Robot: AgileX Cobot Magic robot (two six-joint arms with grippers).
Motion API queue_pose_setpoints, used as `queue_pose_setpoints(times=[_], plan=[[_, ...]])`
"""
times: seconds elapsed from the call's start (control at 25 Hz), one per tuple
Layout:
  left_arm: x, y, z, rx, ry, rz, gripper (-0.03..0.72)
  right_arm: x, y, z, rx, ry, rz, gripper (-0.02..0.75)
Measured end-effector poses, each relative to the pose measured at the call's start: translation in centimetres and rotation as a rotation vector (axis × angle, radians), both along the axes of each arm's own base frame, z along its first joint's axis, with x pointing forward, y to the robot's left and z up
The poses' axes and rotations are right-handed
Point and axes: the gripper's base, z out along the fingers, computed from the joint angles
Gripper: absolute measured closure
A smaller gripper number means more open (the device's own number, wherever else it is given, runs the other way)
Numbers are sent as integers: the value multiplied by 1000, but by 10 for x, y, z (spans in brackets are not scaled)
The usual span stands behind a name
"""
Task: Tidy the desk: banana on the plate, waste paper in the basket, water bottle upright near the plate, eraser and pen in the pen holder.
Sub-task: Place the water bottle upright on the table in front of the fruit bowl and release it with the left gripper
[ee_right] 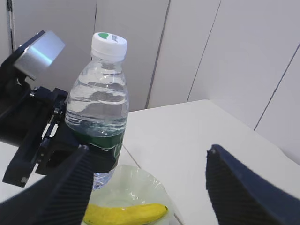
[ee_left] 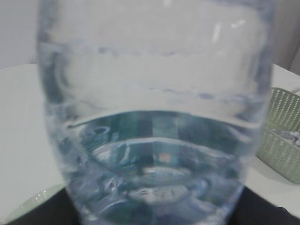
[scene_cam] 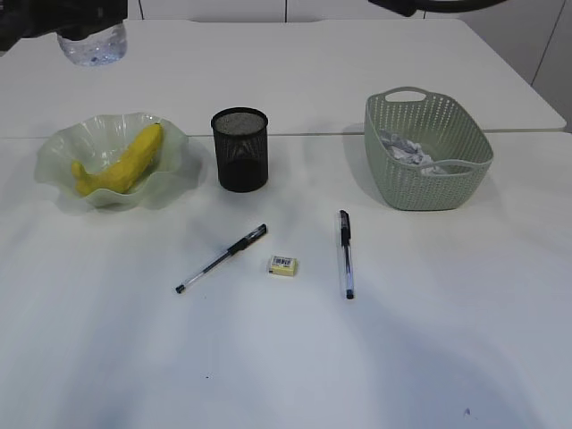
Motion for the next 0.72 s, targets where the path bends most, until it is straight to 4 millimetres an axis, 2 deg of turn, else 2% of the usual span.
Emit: queue_pose_setpoints(times=[0.16, 0.44, 0.72], plan=[[-1, 2, -1, 12, -20, -50, 348, 0, 0, 0, 0, 0, -2, 185], [-2, 23, -7, 10, -22, -69, 348, 0, 0, 0, 1, -1, -4, 185], [-2, 15, -14, 23, -47, -196, 348, 0, 0, 0, -1, -2, -4, 185]])
